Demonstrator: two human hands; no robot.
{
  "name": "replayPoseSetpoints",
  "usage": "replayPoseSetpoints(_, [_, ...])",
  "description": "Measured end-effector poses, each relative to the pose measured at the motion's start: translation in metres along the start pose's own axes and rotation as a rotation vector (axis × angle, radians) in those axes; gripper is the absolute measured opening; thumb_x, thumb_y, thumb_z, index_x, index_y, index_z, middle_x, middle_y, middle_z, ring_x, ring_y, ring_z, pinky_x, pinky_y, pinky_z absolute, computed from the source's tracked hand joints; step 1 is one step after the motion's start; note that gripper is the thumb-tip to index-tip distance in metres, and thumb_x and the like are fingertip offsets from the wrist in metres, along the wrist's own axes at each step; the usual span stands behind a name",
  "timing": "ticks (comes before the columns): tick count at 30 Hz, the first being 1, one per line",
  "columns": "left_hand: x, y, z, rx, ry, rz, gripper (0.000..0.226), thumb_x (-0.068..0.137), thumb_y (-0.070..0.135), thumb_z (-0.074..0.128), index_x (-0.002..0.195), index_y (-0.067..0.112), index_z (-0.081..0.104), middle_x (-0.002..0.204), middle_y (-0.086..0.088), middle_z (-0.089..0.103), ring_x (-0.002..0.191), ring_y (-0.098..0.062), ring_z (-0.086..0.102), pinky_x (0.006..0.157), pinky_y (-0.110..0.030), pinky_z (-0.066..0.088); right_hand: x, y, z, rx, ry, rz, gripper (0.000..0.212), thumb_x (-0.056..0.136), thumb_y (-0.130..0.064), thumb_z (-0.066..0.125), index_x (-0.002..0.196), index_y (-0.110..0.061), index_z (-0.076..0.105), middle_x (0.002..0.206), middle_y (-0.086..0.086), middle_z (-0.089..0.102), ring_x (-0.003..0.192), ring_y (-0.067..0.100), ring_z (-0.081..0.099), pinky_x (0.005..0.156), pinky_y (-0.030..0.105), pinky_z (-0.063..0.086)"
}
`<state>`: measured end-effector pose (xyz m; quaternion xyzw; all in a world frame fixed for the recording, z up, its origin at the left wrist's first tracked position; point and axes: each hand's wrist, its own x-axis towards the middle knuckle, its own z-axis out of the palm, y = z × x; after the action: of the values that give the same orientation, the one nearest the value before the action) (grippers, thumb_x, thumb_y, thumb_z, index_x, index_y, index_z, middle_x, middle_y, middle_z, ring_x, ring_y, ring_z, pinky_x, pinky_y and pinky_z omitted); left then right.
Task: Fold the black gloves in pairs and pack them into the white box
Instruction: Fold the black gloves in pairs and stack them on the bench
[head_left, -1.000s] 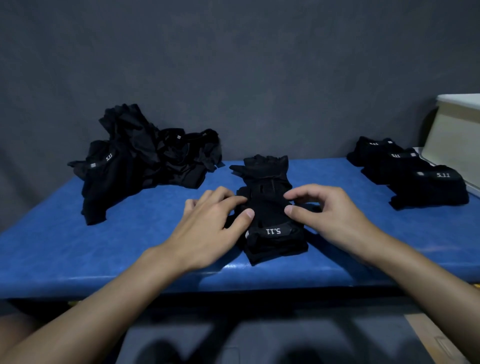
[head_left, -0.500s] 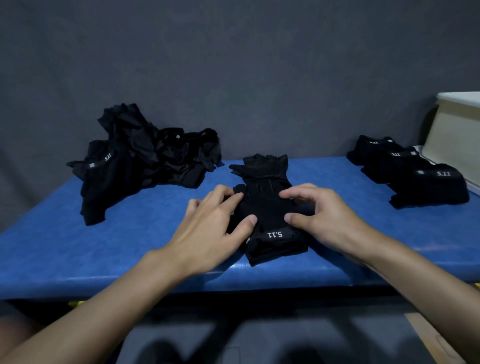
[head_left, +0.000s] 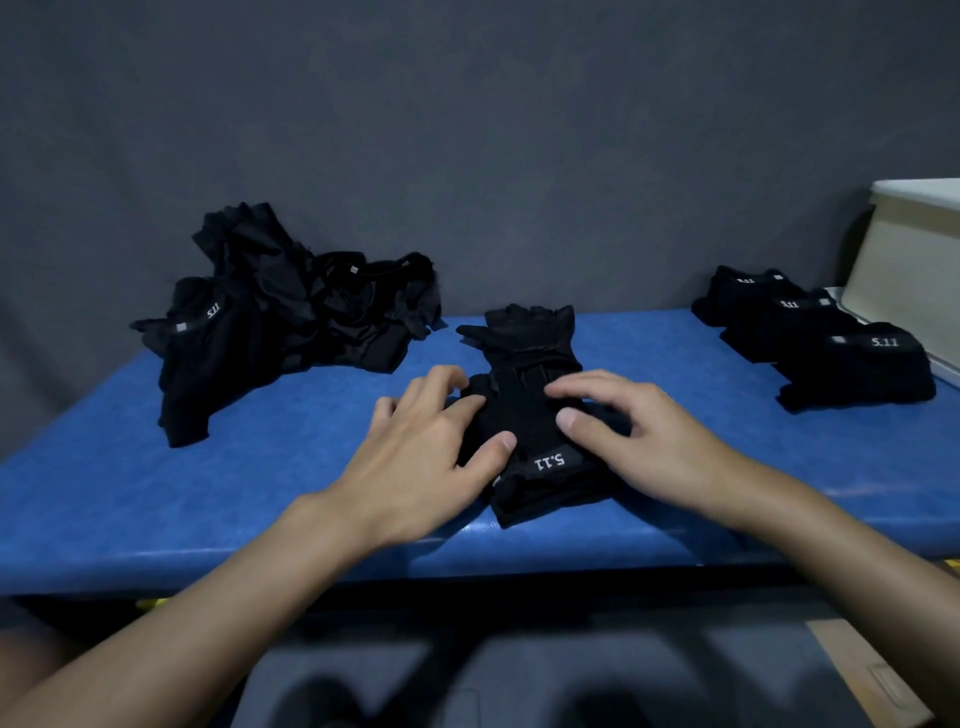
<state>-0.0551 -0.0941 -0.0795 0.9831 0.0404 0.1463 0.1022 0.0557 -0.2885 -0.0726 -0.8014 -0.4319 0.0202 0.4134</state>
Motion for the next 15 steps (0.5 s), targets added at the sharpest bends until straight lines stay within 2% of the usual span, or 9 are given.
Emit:
replayPoseSetpoints(3, [-0.0009, -0.0004, -0.0008, 0.007, -0.011, 0.039, 0.083, 0.082, 0.070, 0.014, 0.146, 0.024, 0.042, 0.156, 0.015, 0.020, 0.144, -0.002, 0.017, 0.113, -0.036, 0.021, -0.0033, 0.0035, 0.0019, -0.147, -0.103, 0.030, 0.049, 0.091, -0.048, 0.053, 0.132, -0.021, 0.058, 0.136, -0.013, 0.054, 0.126, 0.003, 0.048, 0.110, 0.022, 0.035])
replayPoseSetpoints(7, [0.0005, -0.0022, 0.0019, 0.037, -0.090, 0.098, 0.084, 0.083, 0.068, 0.010, 0.156, 0.028, 0.025, 0.165, 0.016, 0.011, 0.150, 0.003, -0.001, 0.123, -0.038, 0.011, -0.0047, -0.0006, -0.0055, -0.300, -0.250, 0.058, 0.055, 0.097, -0.041, 0.048, 0.148, -0.023, 0.036, 0.154, -0.009, 0.033, 0.143, 0.004, 0.026, 0.116, 0.019, 0.017])
replayPoseSetpoints(10, [0.0019, -0.0050, 0.0026, 0.065, -0.170, 0.089, 0.090, 0.081, 0.071, 0.002, 0.159, 0.027, 0.015, 0.166, 0.014, 0.007, 0.150, 0.003, -0.003, 0.124, -0.033, 0.008, -0.0046, -0.0014, -0.0072, -0.399, -0.349, 0.055, 0.057, 0.101, -0.041, 0.039, 0.153, -0.025, 0.022, 0.160, -0.013, 0.017, 0.145, -0.004, 0.006, 0.119, 0.021, 0.002])
replayPoseSetpoints(15, [0.0025, -0.0066, 0.0000, 0.077, -0.217, 0.046, 0.097, 0.076, 0.075, -0.002, 0.160, 0.025, 0.009, 0.167, 0.012, 0.003, 0.151, 0.001, -0.001, 0.124, -0.031, 0.006, -0.0042, 0.0037, -0.0060, -0.401, -0.358, 0.045, 0.056, 0.101, -0.044, 0.036, 0.153, -0.028, 0.023, 0.160, -0.015, 0.014, 0.145, -0.006, 0.002, 0.121, 0.026, 0.000])
